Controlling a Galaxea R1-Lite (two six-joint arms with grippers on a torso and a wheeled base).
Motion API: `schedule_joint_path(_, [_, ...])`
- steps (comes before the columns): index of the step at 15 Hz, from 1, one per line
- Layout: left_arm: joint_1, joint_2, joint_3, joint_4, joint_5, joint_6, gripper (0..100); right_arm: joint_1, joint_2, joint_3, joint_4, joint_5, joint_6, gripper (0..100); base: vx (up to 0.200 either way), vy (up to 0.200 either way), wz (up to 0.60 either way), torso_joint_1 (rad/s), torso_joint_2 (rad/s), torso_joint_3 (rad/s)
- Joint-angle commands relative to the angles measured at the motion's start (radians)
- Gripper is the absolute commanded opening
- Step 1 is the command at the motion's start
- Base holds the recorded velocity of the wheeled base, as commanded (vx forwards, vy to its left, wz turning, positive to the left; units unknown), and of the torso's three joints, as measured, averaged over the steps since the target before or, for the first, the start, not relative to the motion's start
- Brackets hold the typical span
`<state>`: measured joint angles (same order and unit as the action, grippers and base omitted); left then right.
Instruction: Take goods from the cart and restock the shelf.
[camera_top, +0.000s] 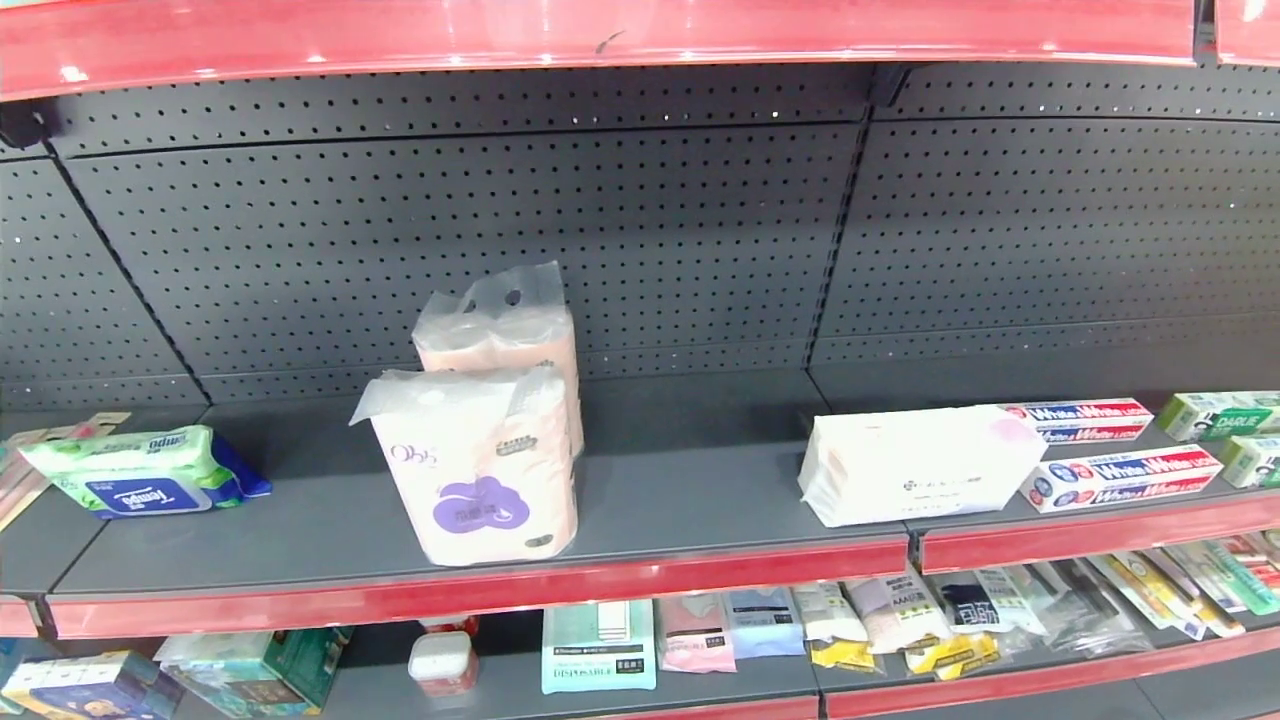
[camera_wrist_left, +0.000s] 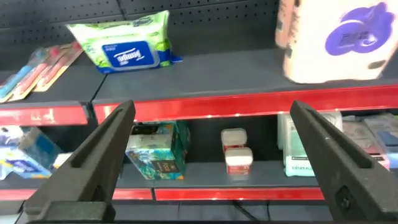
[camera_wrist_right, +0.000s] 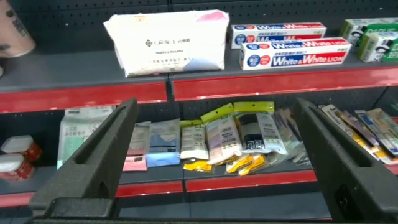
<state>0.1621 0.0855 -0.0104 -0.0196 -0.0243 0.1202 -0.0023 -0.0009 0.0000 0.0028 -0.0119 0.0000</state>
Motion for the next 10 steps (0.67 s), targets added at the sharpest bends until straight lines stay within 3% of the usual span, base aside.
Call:
schedule_joint_path(1, [0.000, 0.007, 0.000, 0.000, 0.000, -0.001, 100, -0.001, 0.001, 0.000, 0.000, 0.000, 0.000, 100, 0.000, 0.000, 0.00, 0.000, 0.00, 0.000])
schedule_joint_path(8, [0.000, 0.007, 0.000, 0.000, 0.000, 0.001, 100, 0.001, 0.001, 0.000, 0.000, 0.001, -0.002, 100, 0.000, 0.000, 0.00, 0.000, 0.00, 0.000])
schedule_joint_path(10, [0.000, 0.007, 0.000, 0.000, -0.002, 0.001, 100, -0.001, 0.001, 0.000, 0.000, 0.001, 0.000, 100, 0.000, 0.000, 0.60, 0.005, 0.00, 0.005])
